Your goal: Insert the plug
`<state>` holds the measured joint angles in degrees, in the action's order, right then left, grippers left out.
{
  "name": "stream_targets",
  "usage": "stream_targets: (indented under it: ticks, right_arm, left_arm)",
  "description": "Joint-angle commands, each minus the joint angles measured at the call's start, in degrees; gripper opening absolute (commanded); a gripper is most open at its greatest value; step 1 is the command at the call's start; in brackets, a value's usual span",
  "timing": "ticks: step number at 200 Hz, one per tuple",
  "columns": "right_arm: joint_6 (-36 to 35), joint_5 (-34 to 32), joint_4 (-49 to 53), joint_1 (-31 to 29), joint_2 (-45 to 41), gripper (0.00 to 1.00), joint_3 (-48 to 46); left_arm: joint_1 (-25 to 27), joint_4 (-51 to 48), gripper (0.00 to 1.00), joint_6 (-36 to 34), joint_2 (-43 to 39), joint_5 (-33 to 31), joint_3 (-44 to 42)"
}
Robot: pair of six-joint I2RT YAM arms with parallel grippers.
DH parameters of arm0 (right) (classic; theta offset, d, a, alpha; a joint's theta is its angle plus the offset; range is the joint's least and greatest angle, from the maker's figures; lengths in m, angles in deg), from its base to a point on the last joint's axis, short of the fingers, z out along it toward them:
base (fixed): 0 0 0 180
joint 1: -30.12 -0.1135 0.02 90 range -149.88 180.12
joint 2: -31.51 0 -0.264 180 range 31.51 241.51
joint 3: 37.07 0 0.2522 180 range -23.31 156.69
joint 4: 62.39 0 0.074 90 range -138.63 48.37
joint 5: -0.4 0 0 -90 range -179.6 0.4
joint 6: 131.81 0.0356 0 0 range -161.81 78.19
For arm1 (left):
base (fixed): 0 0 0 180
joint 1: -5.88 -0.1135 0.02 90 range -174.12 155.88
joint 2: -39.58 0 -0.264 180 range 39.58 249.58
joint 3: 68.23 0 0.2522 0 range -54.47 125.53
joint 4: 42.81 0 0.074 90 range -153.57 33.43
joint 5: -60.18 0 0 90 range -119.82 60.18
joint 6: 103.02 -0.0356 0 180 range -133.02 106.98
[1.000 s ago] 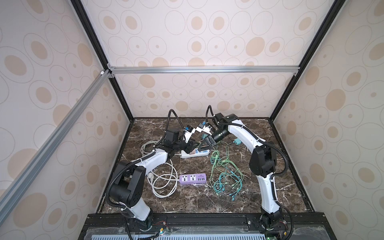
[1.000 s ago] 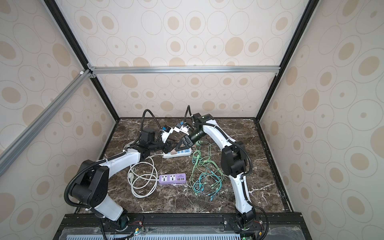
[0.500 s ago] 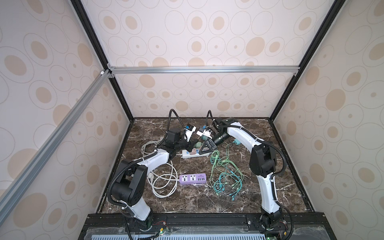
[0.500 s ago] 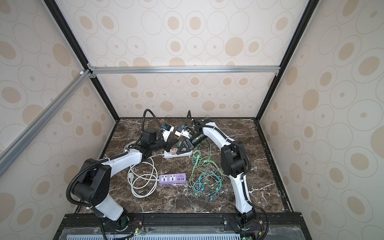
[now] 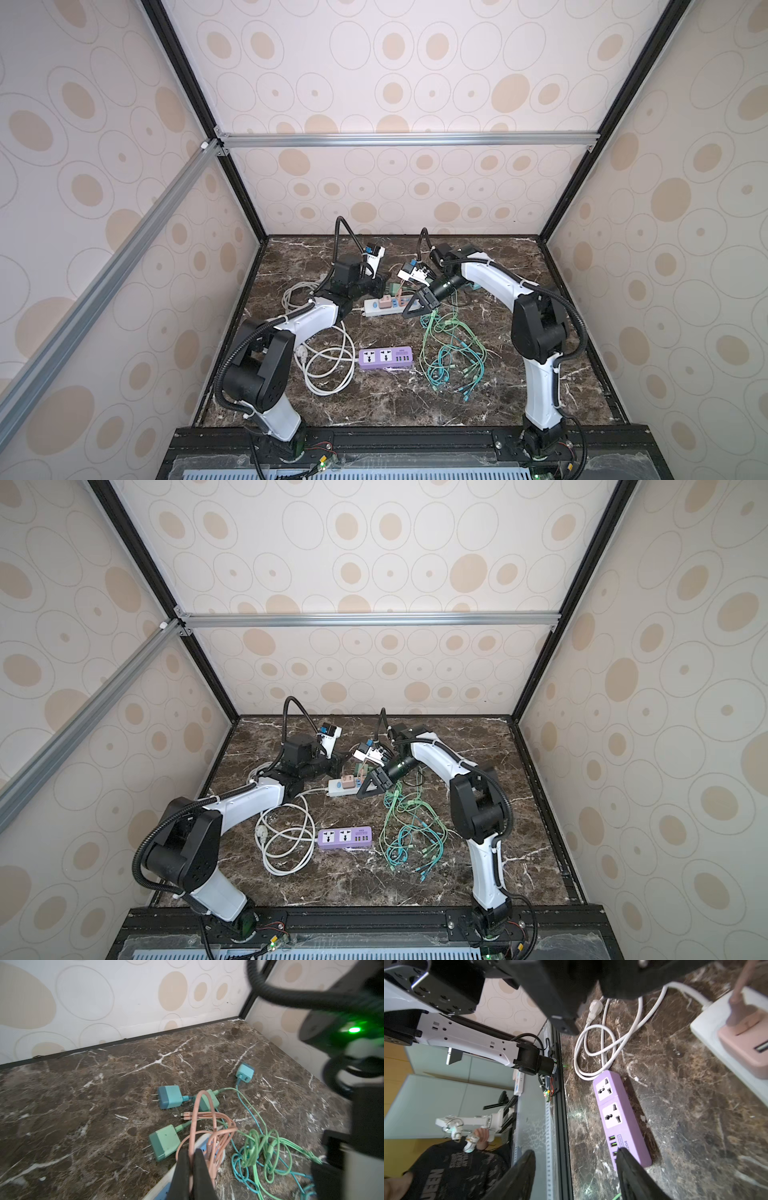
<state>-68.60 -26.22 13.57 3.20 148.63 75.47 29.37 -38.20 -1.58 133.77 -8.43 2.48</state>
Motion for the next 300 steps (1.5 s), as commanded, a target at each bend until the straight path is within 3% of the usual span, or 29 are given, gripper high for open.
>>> stream_targets:
  ticks: [1,28,56,115,159,199,223,300]
  right_arm:
    - [7.55,-4.9,-11.01,0.66,-5.34,0.64,-4.11]
    - [15.42,-13.18,-19.89,2.34,-7.68,0.64,-7.72]
    - [18.89,-24.59,-21.76,2.75,-7.4,0.61,-8.02]
    - [21.52,-35.01,-24.46,2.67,-4.89,0.51,-8.45]
    - [22.87,-36.19,-25.17,2.66,-0.14,0.47,-5.81]
    - [23.73,-38.01,-26.67,2.66,1.34,0.53,-4.26]
    - [24.12,-39.72,-27.09,2.62,3.17,0.49,-2.96]
    - [24.36,-36.22,-26.91,2.53,10.17,0.47,3.2]
  left_arm:
    - [-0.63,1.91,0.05,3.9,-0.71,-6.52,1.83]
    - [-1.75,2.22,0.06,7.55,-1.54,-9.88,0.55]
    - [-3.24,3.81,0.07,12.18,-1.82,-11.02,-1.74]
    - [-4.23,5.82,0.18,15.47,-4.01,-9.24,-6.76]
    - [-6.29,8.99,0.29,21.95,-8.12,-10.19,-14.03]
    - [-7.73,9.22,0.42,21.6,-9.71,-6.95,-16.95]
    - [-8.54,9.26,0.48,21.67,-11.16,-5.7,-18.61]
    - [-11.44,9.46,0.6,25.57,-13.22,-5.53,-22.07]
